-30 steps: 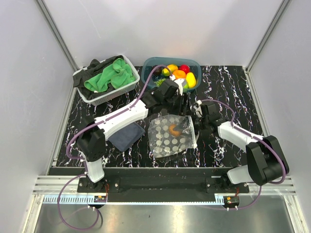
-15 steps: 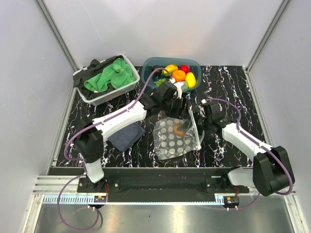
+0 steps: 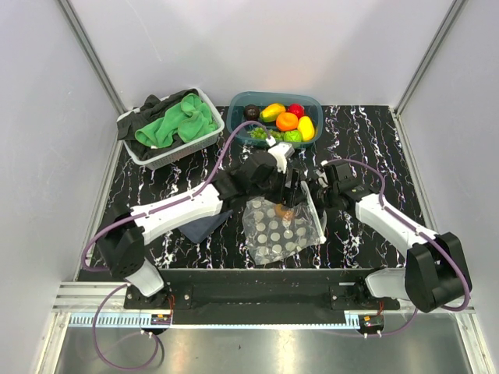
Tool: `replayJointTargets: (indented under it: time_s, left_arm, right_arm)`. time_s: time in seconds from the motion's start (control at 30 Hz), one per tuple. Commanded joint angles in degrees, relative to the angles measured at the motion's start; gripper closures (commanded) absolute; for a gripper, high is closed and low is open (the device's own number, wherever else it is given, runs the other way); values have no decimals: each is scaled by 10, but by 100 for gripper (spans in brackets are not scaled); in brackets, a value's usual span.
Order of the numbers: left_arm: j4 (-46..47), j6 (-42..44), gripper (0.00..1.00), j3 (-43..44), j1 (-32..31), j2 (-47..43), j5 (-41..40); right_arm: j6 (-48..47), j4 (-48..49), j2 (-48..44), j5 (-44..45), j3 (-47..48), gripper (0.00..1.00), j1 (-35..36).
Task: Open the zip-top bag and remove the fake food
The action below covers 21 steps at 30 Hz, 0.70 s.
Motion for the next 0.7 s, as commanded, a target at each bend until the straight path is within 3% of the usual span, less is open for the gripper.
replayJointTargets:
  time_s: [0.0,0.27,0.4,0.47,0.57,0.67]
  left_arm:
    - [109,-18,17,-54,-38,-51,83]
    - [148,24,20,-125,-52,-124,42]
    - [79,60,21,-85,-70,-123,-36]
    - [46,68,15,-55,-80,-107,-44]
    - [17,67,15,-27,-88,-68,-61]
    - [-10,69,21,5,-94,-30,-83]
  right_arm:
    - [28,49,6,-19,29,99,0]
    - [14,52,15,-23,23,99,0]
    - [9,48,22,-16,24,99,0]
    - [11,48,23,-17,27,99,0]
    - [9,44,28,-20,38,99,0]
    - [10,35,27,-15,48,99,0]
